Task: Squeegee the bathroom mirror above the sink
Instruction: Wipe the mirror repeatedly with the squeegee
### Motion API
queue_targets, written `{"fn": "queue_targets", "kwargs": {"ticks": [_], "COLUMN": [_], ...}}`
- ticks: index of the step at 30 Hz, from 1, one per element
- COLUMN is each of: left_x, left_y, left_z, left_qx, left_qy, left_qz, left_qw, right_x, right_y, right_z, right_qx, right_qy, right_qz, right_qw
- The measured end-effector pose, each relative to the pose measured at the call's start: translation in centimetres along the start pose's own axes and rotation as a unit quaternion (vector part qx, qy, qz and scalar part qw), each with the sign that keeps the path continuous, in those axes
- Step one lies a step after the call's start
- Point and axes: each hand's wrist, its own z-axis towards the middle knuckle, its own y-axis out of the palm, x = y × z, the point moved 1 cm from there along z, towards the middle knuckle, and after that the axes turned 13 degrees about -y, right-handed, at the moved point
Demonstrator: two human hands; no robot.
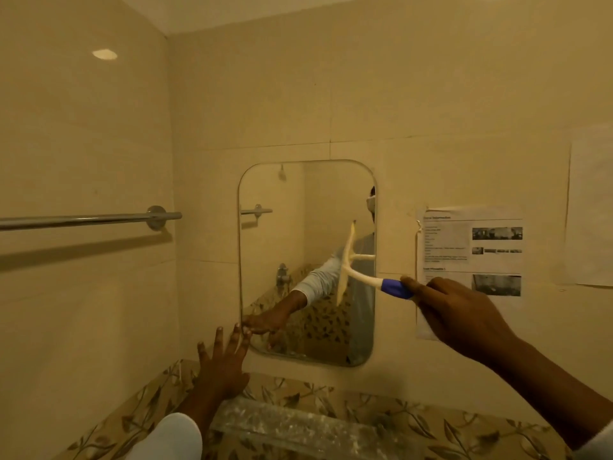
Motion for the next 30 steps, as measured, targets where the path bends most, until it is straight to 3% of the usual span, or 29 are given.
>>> {"fn": "queue_targets", "kwargs": {"ticks": [9, 17, 30], "left_x": [0.0, -1.5, -3.7], "left_y": [-1.5, -1.3, -1.8], "left_z": [0.2, 1.0, 0.7], "left_qx": [0.080, 0.104, 0.103], "left_qy": [0.032, 0.056, 0.070], "left_qz": [0.008, 0.029, 0.087], "left_qw": [0.996, 0.993, 0.988], "right_x": [-8.9, -11.5, -12.2], "right_y": [7.4, 10.7, 11.7], "right_z": [10.0, 15.2, 15.9], "right_qx": [-0.015, -0.002, -0.070], "right_qy": [-0.018, -0.053, -0.049], "right_qz": [0.130, 0.118, 0.114], "right_qw": [0.991, 0.992, 0.990]}}
